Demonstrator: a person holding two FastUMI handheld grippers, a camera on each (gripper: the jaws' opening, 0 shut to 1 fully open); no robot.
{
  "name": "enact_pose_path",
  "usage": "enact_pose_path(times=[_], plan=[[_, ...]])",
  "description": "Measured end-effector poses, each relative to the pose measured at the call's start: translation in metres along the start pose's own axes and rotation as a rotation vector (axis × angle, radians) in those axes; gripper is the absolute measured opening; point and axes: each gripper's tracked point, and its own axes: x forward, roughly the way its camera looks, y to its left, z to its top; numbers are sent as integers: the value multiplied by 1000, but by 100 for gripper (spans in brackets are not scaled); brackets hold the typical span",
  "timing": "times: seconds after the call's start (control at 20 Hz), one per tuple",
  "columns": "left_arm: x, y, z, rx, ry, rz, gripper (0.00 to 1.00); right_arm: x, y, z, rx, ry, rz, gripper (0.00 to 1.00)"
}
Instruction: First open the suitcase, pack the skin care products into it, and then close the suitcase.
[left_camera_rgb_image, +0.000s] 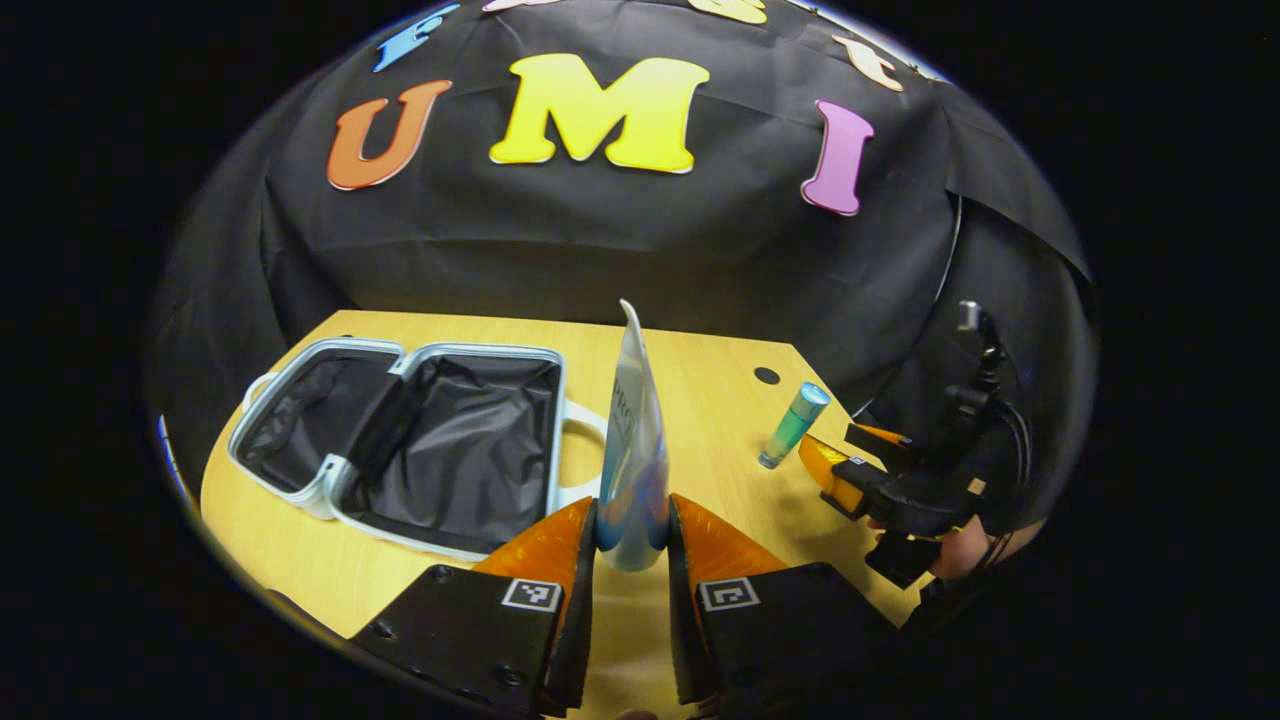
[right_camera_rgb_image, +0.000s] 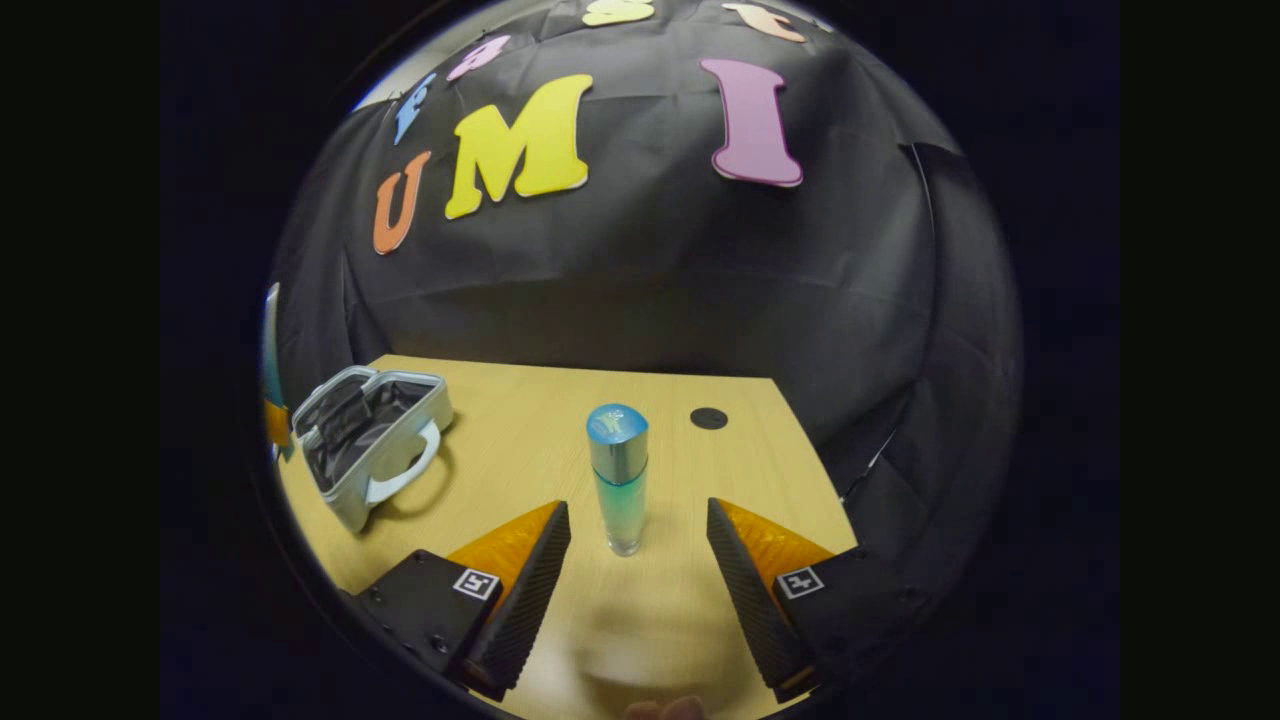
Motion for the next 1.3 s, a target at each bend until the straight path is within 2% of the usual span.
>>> enact_pose_path(times=[0.3,0.4,0.65,0.75,0.85,1.1,1.2,1.3], plan=[[-27,48,-2,-71,-1,98,36,42,6,-11,31,34,-10,81],[-36,61,-4,-80,7,116,36,52,6,-12,42,46,-19,76],[-38,96,-4,-99,23,156,36,61,8,-16,35,75,-38,39],[-35,110,1,-91,27,152,36,60,11,-17,27,94,-31,36],[-28,127,7,-83,37,135,36,53,11,-16,26,112,-26,31],[6,161,12,-111,142,14,36,-1,31,0,145,168,31,32],[25,170,8,-99,226,-56,36,-28,38,12,143,160,48,34],[46,174,-8,-128,362,-126,36,-56,47,26,157,147,66,31]])
